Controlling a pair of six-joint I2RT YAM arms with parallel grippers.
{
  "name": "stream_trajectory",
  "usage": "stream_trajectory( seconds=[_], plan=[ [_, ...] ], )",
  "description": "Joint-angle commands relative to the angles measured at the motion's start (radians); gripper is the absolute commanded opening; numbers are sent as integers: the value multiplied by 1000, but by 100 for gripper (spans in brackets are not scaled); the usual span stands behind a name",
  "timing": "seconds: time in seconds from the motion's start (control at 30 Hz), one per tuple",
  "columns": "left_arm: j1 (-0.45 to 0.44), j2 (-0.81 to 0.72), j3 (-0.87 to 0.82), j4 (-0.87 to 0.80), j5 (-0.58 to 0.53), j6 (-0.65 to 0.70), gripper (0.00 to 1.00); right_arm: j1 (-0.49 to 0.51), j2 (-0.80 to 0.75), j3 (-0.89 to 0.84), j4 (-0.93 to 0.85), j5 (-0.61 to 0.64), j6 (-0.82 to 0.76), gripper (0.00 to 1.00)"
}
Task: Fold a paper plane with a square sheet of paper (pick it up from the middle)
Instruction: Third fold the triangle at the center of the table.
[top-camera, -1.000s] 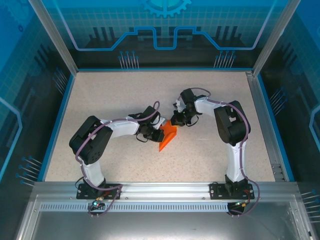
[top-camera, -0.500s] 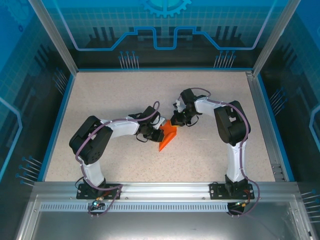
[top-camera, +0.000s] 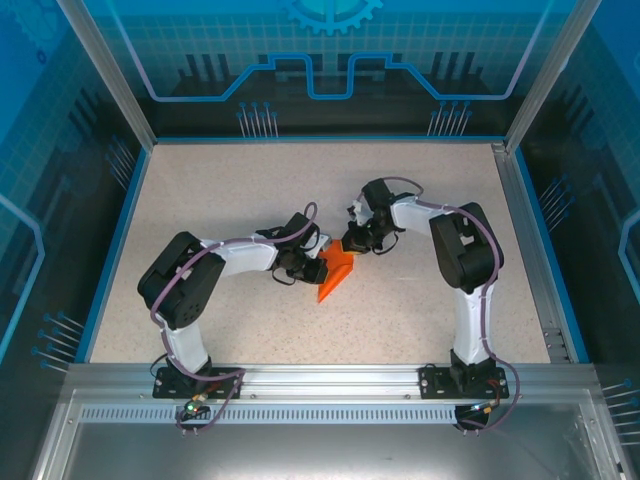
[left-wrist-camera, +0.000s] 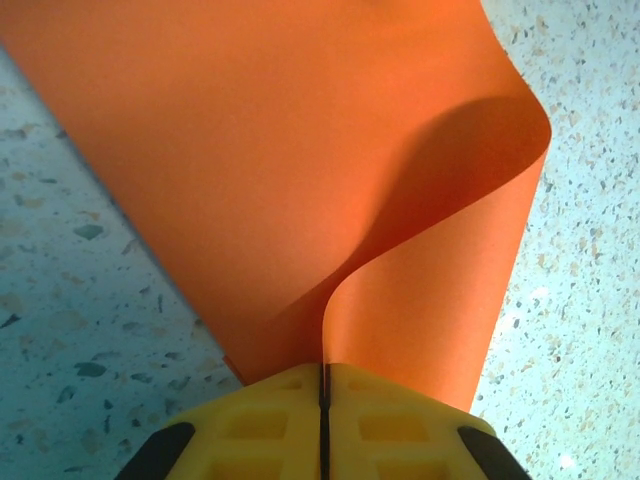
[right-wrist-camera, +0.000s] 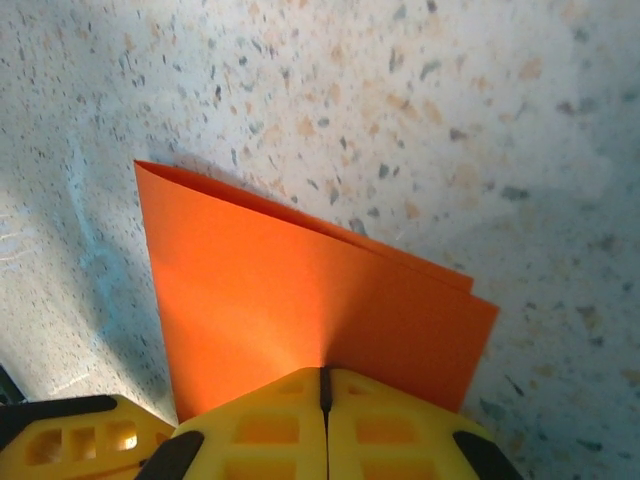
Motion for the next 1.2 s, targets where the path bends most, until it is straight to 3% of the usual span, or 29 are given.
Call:
stream_trajectory(
  seconds=[0.0, 0.2, 0.4, 0.7, 1.17],
  plan=[
    [4, 17, -33, -13, -19, -5, 9, -21, -80, -76, 33, -60, 60, 6],
    [4, 16, -31, -21, -22, 5, 9, -31, -236, -205, 125, -91, 104, 7],
    [5, 12, -34, -18, -22, 5, 8, 9, -295, -334, 261, -143, 188, 4],
    [5, 7, -29, -28, -24, 14, 8, 84, -260, -383, 358, -132, 257, 2],
    [6, 7, -19, -44, -37, 26, 8, 102, -199, -391, 366, -100, 250, 2]
  ],
)
